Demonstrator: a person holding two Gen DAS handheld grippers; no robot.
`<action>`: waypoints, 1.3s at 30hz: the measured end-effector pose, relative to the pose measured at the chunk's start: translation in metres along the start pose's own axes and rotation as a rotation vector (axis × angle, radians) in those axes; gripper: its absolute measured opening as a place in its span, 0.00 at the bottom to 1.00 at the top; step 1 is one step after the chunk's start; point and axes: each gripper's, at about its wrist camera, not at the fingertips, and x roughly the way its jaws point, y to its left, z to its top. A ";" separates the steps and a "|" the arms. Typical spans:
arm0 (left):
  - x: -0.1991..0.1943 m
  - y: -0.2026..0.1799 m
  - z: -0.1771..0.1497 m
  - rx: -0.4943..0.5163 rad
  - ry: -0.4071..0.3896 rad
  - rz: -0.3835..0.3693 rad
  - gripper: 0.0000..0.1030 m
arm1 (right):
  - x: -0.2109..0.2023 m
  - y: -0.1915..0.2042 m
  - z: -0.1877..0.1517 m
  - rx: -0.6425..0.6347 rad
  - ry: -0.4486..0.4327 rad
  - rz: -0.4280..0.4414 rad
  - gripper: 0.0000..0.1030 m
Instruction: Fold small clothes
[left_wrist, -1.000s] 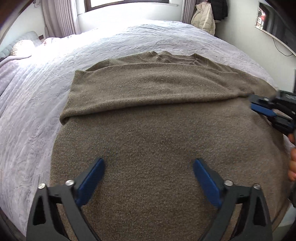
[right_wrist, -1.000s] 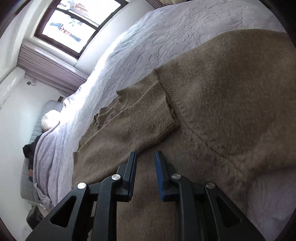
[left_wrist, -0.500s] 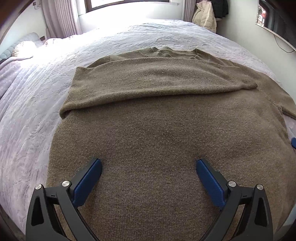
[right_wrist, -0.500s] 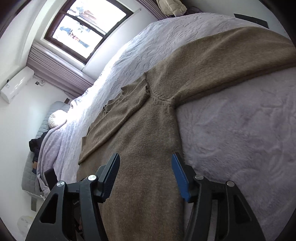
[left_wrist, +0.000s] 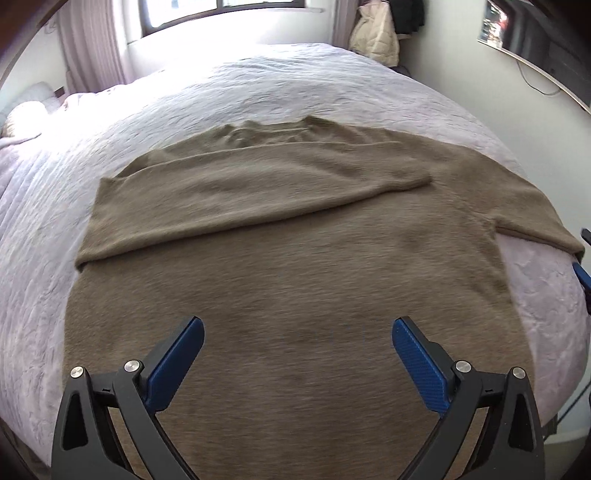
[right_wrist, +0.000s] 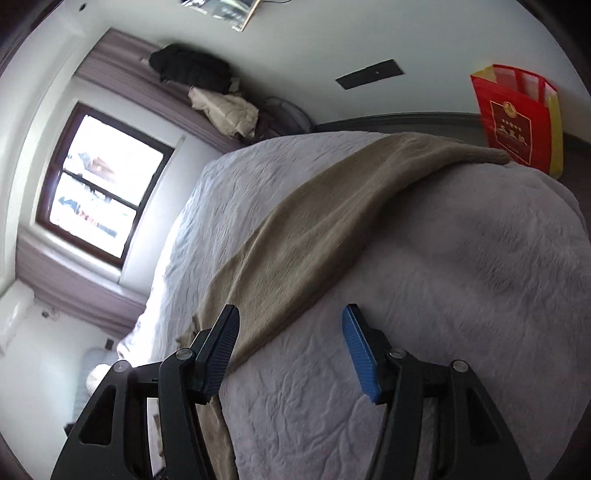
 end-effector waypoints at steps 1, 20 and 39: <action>0.001 -0.007 0.001 0.010 0.000 -0.006 0.99 | 0.003 -0.004 0.006 0.020 -0.006 0.006 0.60; 0.049 -0.108 0.080 0.073 -0.069 -0.035 0.99 | 0.022 0.052 0.036 -0.099 -0.115 0.088 0.09; 0.013 -0.002 0.071 0.036 -0.146 -0.060 0.99 | 0.078 0.241 -0.057 -0.524 0.057 0.298 0.09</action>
